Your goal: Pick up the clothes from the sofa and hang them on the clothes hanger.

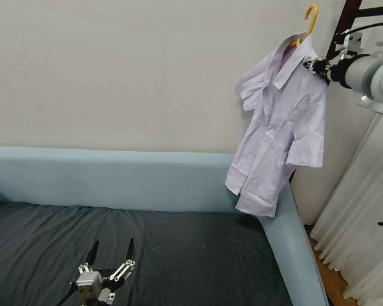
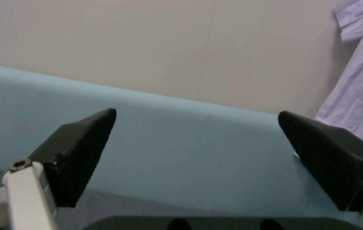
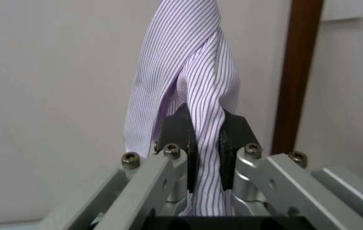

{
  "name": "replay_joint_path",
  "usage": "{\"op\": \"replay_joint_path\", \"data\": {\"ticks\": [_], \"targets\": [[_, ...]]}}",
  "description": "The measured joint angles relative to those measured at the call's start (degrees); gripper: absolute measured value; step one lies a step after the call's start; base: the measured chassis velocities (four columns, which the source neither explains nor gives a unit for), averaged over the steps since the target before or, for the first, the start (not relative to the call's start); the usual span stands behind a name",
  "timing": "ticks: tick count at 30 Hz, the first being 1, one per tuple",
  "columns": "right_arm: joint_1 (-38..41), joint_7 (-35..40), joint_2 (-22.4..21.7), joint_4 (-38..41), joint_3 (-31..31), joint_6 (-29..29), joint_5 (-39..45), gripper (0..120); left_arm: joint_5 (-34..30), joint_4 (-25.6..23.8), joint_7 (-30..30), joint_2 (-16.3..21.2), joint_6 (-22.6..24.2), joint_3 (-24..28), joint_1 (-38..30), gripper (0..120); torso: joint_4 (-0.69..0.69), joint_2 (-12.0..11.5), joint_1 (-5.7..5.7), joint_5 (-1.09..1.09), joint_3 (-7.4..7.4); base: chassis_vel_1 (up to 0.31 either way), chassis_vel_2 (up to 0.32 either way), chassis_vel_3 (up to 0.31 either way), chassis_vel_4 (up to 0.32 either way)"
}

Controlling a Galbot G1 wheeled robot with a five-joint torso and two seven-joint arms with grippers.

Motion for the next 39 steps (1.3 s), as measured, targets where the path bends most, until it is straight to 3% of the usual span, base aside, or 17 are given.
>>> {"op": "replay_joint_path", "data": {"ticks": [7,11,16,23,32,39], "targets": [[6.5,7.9,-1.2,-1.2,-5.3,-0.2,1.7,7,0.1,0.4,-0.3,-0.2,0.0,0.6,-0.5,100,0.01,0.0,0.00,0.02,0.00,0.000,0.000,0.000,0.000],[10.4,10.8,-4.0,0.0,-9.0,-0.2,3.4,7,-0.2,0.5,-0.7,0.1,0.0,0.3,-0.8,100,0.02,0.0,-0.01,0.02,0.00,0.000,0.000,0.000,0.000],[12.8,12.5,-7.7,3.1,-11.4,-0.2,7.3,7,-0.6,1.1,-1.0,0.3,0.0,0.6,-1.5,100,-0.01,0.0,-0.02,0.02,-0.01,0.000,0.000,0.000,0.000],[13.4,12.9,-9.3,2.7,-13.5,-0.2,7.0,7,-0.7,1.2,-1.2,0.5,0.0,1.3,-1.8,100,0.00,0.0,-0.01,0.02,-0.01,0.000,0.000,0.000,0.000],[14.6,9.6,-5.2,-4.9,-18.7,-0.2,-0.8,7,-1.5,1.1,-1.3,0.7,0.0,1.0,-1.9,100,0.01,0.0,-0.02,0.03,0.00,0.000,0.000,0.000,0.000],[18.9,6.0,0.2,-16.6,-24.8,-0.2,-5.9,7,-2.3,1.4,-1.5,0.6,-0.1,0.8,-2.4,100,0.02,0.0,-0.01,0.00,0.01,0.000,0.000,0.000,0.000]]}}
